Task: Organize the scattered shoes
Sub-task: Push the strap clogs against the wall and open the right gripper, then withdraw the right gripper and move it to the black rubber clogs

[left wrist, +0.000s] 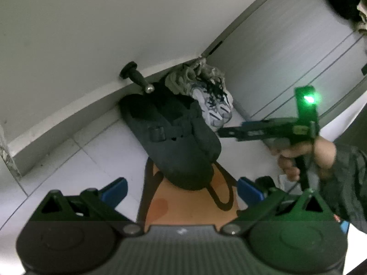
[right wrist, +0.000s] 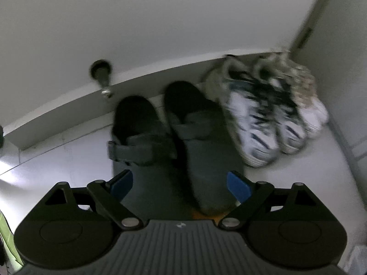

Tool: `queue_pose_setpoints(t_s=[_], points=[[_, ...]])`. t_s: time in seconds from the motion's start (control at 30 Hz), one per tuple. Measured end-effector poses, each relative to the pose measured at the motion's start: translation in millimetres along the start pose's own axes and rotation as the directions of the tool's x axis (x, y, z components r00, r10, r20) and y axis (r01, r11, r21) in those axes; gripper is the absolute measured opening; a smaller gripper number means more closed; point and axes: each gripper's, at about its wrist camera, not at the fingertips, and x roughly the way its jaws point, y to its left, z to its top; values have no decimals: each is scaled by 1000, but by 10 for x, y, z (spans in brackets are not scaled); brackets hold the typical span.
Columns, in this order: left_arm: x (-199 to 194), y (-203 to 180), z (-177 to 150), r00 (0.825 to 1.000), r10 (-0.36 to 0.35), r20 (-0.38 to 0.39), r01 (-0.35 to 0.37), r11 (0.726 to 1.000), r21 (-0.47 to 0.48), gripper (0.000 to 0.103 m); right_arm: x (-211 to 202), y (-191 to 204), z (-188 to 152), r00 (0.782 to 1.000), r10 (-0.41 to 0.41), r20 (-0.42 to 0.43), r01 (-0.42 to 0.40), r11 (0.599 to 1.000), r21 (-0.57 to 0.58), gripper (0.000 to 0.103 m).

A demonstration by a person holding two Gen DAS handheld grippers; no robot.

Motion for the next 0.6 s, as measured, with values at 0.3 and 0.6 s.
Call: queue_pose_setpoints(t_s=[0.3, 0.6], points=[[-101, -25, 9, 996, 16, 85, -19, 999, 34, 103, -476, -444, -17, 994, -108, 2, 108, 993, 45, 92], [-146, -44, 48, 990, 51, 129, -57, 997, 48, 103, -661, -1071, -355, 968, -216, -124, 239, 945, 224, 92]])
